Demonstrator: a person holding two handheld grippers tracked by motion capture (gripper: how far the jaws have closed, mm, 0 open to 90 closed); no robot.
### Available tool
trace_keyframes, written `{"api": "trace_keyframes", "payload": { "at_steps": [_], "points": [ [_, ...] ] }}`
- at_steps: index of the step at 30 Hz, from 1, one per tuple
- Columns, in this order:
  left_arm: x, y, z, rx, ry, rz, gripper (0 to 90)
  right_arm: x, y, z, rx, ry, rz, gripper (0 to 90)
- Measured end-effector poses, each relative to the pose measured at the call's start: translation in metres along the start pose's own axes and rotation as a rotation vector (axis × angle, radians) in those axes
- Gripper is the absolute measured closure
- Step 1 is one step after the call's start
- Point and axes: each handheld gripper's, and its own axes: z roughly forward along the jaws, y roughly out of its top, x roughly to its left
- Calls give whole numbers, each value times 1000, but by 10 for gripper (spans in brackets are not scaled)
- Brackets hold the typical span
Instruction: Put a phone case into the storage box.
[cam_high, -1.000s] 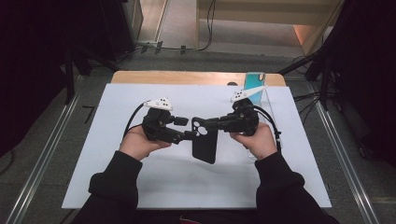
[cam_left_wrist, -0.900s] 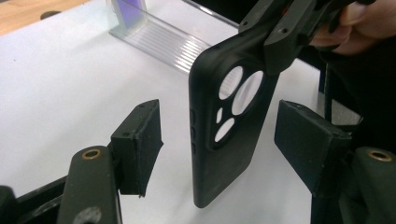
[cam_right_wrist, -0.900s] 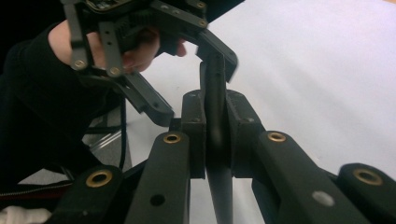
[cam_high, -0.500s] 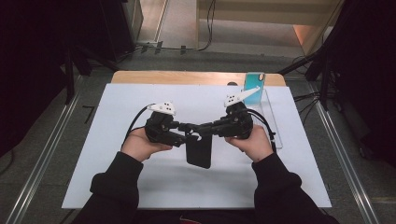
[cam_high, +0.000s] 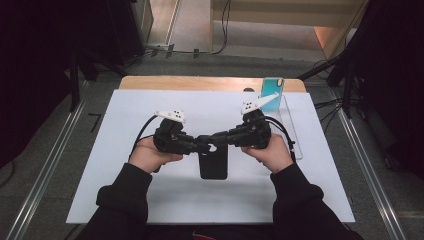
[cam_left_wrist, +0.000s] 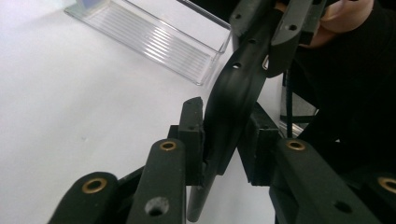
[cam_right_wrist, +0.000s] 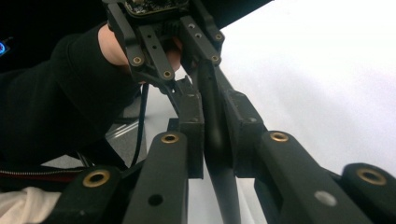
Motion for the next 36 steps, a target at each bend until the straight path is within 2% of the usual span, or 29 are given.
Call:
{"api": "trace_keyframes", "payload": {
  "at_steps": [2,4,5,6,11,14,16,20,21,23,24,25,27,30,33,36],
  "points": [
    [-3,1,0,-9,13,15,765,-1,0,-1,-23,-8,10,705],
    [-5,3,1,-10,-1,0,770,-2,0,-3,-38,-14,24,667],
    [-5,4,1,-7,-9,-2,772,-1,0,-4,-51,-29,34,622],
    [-5,4,0,0,2,-11,772,0,0,-4,-63,-40,34,575],
    [-1,5,-10,-30,36,-63,771,2,2,-10,-151,-108,20,371],
    [-1,6,-16,-47,95,-88,770,2,1,-11,-168,-167,4,273],
    [-1,8,-19,-61,149,-107,770,1,0,-11,-165,-183,15,249],
    [-1,10,-21,-68,191,-159,769,-1,-3,-4,-151,-156,0,152],
    [-1,10,-21,-64,200,-175,769,-1,-4,-2,-148,-166,-6,136],
    [0,11,-21,-58,228,-195,769,0,-5,1,-153,-193,-14,44],
    [0,11,-21,-57,238,-203,768,0,-6,4,-160,-230,-17,0],
    [-1,11,-21,-61,256,-213,768,1,-7,5,-164,-254,-13,0],
    [-2,12,-22,-77,290,-235,768,1,-9,10,-170,-270,-1,0],
    [-3,13,-22,-92,305,-269,767,3,-12,19,-139,-331,8,0],
    [-5,14,-21,-93,328,-286,767,2,-17,25,-146,-353,38,0],
    [-5,14,-21,-96,326,-306,767,3,-19,32,-134,-393,54,0]
  ]
}}
